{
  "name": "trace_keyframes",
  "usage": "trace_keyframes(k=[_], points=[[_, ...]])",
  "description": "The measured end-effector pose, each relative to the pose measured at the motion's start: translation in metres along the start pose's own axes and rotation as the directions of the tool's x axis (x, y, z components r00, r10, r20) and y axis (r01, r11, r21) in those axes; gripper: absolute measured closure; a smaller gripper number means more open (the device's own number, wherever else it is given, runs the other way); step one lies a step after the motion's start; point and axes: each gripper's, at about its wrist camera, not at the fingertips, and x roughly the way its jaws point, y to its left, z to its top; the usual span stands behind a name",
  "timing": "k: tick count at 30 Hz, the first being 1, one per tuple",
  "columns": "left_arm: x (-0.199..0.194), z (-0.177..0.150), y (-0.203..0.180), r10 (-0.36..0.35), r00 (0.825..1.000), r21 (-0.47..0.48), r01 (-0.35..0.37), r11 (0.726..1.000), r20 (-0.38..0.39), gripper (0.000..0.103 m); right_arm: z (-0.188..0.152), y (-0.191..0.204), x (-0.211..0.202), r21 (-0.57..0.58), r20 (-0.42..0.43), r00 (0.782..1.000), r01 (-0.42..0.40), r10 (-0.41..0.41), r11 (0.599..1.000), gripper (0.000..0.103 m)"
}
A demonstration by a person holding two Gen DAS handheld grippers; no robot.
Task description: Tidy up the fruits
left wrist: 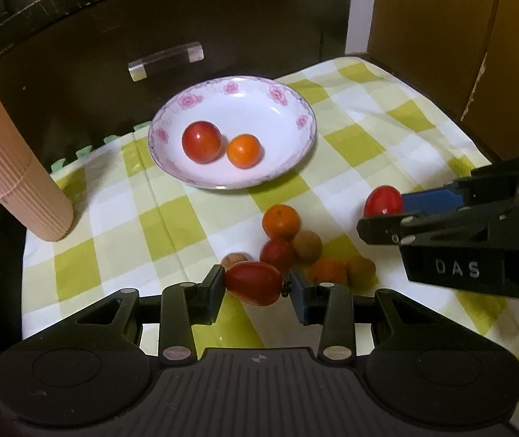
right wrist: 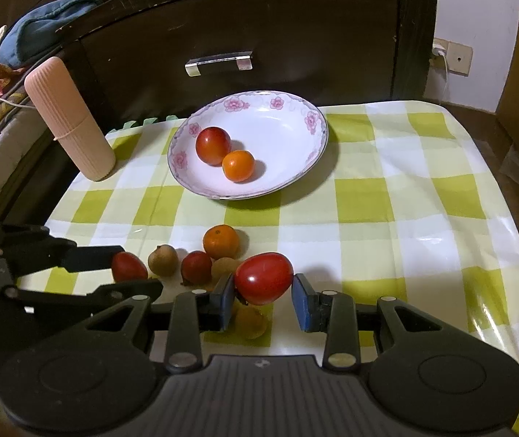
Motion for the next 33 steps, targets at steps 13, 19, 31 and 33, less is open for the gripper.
trace_keyframes(k=[13,19,31,33], points=[[0.014,0.024,0.012,0.002,1.0,-0.034,-0.001,0.999,0.019,0.057,0.022,0.0,0.011,-0.014,0.02,1.0,0.008,-0.007,1.0,0.07],[0.02,0.039,0.019,0.002,0.999,-0.051,0.0,0.999,0.034,0.057,0.034,0.0,0.018,-0.013,0.036,0.999,0.011,-0.01,1.0,0.07],[0.052,0.077,0.033,0.033,0.999,-0.063,-0.03,0.998,0.044,0.057,0.071,-0.012,0.048,-0.039,0.068,0.997,0.035,-0.033,0.999,0.07],[0.057,0.079,0.033,0.036,0.999,-0.057,-0.034,0.998,0.041,0.058,0.075,-0.016,0.054,-0.031,0.07,0.997,0.03,-0.028,0.999,0.07]])
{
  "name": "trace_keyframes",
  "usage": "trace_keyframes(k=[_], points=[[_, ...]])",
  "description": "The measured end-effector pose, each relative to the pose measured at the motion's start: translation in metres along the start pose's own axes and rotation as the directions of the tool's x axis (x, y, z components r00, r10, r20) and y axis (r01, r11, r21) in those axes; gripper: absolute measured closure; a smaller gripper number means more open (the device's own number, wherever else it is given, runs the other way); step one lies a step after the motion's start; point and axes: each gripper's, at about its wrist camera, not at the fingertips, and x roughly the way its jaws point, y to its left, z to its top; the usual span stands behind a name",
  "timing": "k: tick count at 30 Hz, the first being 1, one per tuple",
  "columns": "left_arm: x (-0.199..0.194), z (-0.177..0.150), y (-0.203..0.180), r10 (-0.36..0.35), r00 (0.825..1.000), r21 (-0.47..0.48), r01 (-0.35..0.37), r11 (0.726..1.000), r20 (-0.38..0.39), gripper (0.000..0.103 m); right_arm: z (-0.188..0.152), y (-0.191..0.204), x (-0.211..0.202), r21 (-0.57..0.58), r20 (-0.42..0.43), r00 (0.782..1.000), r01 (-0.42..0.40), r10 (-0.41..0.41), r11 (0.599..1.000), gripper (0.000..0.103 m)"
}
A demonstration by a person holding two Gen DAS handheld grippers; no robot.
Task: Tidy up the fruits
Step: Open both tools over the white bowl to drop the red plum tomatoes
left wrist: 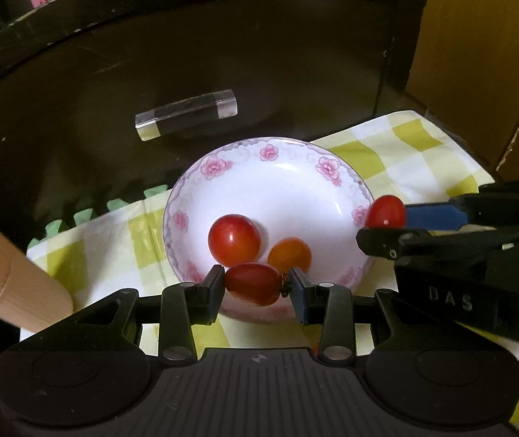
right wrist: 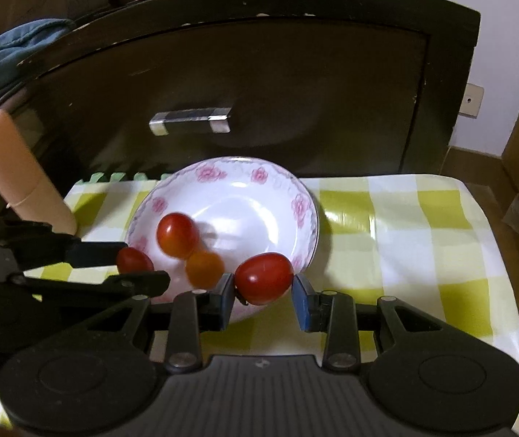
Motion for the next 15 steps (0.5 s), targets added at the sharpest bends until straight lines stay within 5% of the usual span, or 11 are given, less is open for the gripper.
trace_keyframes(k=[8,15], points=[[0.019,-0.002,-0.006,-0.001,1.0,0.02,0.002,1.0,-0.014,0.056,0.012,0.004,0.022,-0.032,0.003,0.998,-0.067,0.067,0.997,0.07],[0.026,-0.003,-0.003,0.004,1.0,0.02,-0.003,1.0,-0.02,0.053,0.015,0.019,0.034,-0.088,0.016,0.999,-0.029,0.031,0.996,0.07]])
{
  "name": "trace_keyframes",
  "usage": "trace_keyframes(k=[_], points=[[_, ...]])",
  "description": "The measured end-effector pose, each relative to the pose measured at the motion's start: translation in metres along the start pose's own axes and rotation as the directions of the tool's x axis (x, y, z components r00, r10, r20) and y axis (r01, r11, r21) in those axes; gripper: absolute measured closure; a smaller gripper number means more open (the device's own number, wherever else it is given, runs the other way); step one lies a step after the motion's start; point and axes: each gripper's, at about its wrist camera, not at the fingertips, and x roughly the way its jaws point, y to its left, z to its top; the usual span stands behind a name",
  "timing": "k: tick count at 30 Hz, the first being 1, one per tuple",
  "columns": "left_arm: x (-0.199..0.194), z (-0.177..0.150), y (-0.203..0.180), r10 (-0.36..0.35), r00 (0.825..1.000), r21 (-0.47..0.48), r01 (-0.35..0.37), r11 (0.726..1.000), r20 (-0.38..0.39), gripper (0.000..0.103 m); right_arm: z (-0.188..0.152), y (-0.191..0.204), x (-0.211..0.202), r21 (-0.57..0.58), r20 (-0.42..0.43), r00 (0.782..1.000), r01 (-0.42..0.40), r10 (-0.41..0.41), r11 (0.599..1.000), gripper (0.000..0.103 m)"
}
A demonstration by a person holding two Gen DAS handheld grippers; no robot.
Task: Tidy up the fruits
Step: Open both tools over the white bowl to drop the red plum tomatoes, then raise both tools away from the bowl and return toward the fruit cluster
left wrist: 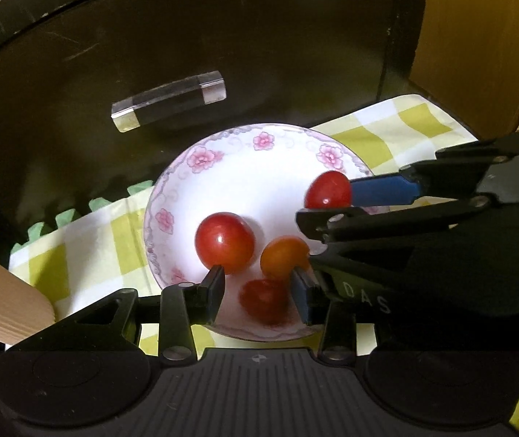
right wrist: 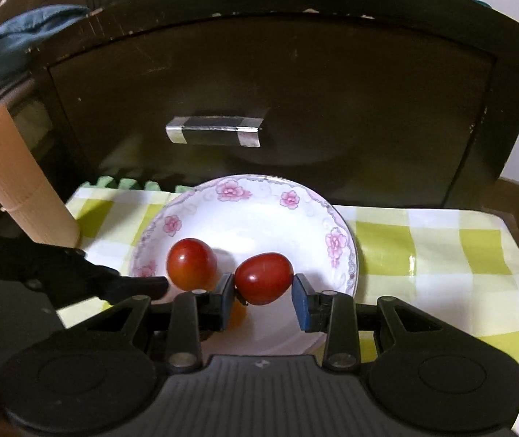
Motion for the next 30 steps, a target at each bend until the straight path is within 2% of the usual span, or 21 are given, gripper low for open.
trace_keyframes(k=[7,12,19,27,30], points=[[0.003,0.001,0.001,-0.014,1.0,-0.003,0.014,1.0,0.013,0.048,0.003,-0.008,0.018,0.033,-0.046,0.999,0.012,-0.01,0.999,0.07],[0.003,0.001,0.0,-0.01,1.0,-0.007,0.011,1.0,0.013,0.045,0.006,-0.008,0.015,0.043,-0.03,1.0,0.004,-0.002,0.999,0.064],[-0.015,-0.004,0.004,-0.003,0.999,-0.034,0.004,0.999,0.036,0.033,0.013,-0.012,-0.007,0.065,0.019,1.0,0.009,-0.01,0.998,0.063],[-0.067,-0.011,0.01,0.056,0.987,-0.107,-0.04,0.993,0.148,0.022,0.004,-0.022,-0.058,0.125,0.079,0.997,0.014,-0.024,0.992,0.063],[-0.1,-0.014,0.006,0.119,0.963,-0.128,-0.09,0.988,0.24,0.017,0.0,-0.022,-0.079,0.139,0.107,0.994,0.009,-0.024,0.99,0.063]])
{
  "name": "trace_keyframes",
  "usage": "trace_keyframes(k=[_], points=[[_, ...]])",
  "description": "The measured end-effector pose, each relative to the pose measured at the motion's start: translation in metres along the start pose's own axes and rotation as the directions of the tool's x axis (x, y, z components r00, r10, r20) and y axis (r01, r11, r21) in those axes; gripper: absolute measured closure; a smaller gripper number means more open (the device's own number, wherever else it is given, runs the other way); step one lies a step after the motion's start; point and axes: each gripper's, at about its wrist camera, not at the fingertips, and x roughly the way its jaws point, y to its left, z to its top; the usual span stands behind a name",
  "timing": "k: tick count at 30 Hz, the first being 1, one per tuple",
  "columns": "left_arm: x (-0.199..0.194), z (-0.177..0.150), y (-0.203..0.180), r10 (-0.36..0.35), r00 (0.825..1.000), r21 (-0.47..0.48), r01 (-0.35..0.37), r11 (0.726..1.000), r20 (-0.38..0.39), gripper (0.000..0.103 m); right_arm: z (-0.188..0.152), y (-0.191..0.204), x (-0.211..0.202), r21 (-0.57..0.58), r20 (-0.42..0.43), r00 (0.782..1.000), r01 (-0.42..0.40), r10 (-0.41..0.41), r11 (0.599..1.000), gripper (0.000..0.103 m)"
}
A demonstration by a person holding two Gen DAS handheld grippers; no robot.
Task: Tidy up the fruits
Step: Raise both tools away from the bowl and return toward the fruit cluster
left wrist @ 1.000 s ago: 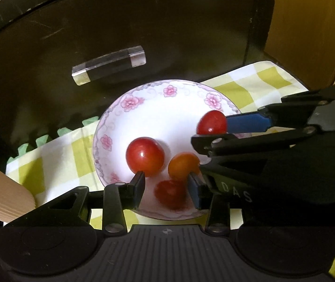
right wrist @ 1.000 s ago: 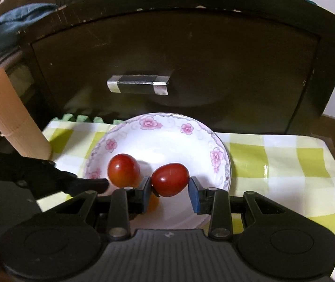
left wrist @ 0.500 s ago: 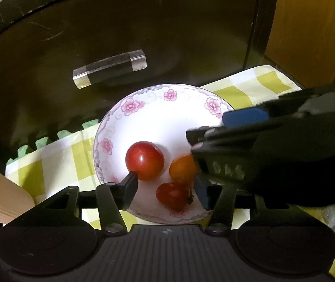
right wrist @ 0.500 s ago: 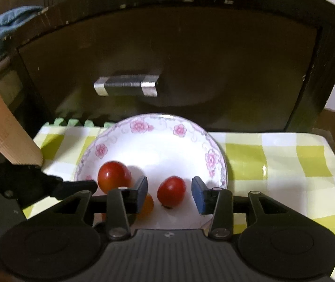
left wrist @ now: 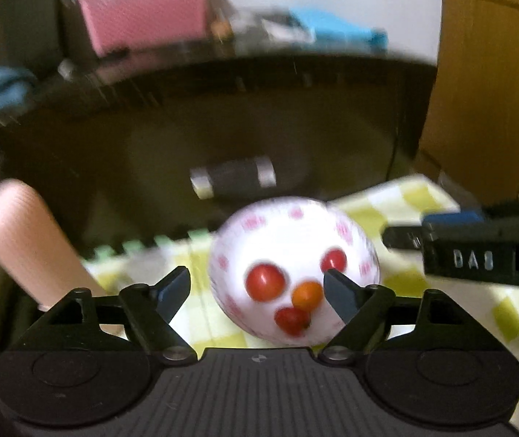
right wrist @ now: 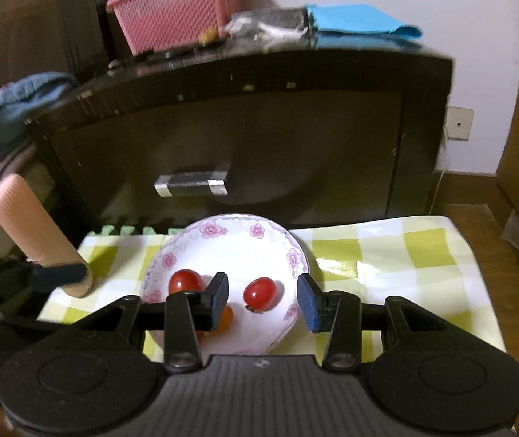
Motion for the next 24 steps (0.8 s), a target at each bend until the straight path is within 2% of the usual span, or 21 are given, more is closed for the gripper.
trace_keyframes(k=[3,5,6,8,9,13,20,22,24], points=[[-0.035,-0.002,-0.002,0.074,0.99,-0.013,-0.073,0.997,0.123,0.001,-0.002,0.003,-0.024,0.003,0.033,0.999,-0.01,0.01,1.0,0.063],[-0.06,-0.006,-0.004,0.135,0.962,-0.034,-0.13,0.991,0.237,0.0,-0.004,0.006,-0.041,0.003,0.058,0.998,-0.025,0.025,1.0,0.063],[-0.071,-0.009,-0.005,0.165,0.941,-0.046,-0.158,0.986,0.294,0.0,-0.005,0.008,-0.049,0.001,0.071,0.997,-0.031,0.031,1.0,0.063],[-0.085,-0.01,-0.005,0.182,0.916,-0.07,-0.168,0.983,0.357,0.0,-0.008,0.013,-0.063,-0.007,0.096,0.995,-0.04,0.041,0.999,0.063],[-0.088,-0.009,-0.005,0.173,0.915,-0.083,-0.153,0.985,0.364,0.0,-0.01,0.015,-0.069,-0.01,0.104,0.994,-0.043,0.044,0.999,0.063],[-0.083,-0.005,-0.002,0.121,0.947,-0.108,-0.093,0.99,0.296,0.0,-0.017,0.02,-0.088,-0.015,0.133,0.99,-0.045,0.047,0.999,0.063],[-0.093,-0.012,-0.004,0.148,0.926,-0.12,-0.113,0.986,0.346,0.0,-0.028,0.013,-0.103,0.009,0.163,0.986,-0.02,0.018,1.0,0.062],[-0.094,-0.015,-0.004,0.153,0.927,-0.122,-0.118,0.986,0.341,0.0,-0.031,0.01,-0.103,0.017,0.158,0.987,-0.013,0.011,1.0,0.062],[-0.089,-0.018,-0.003,0.156,0.937,-0.114,-0.126,0.985,0.313,0.0,-0.038,0.008,-0.105,0.025,0.151,0.989,-0.008,0.005,1.0,0.062]])
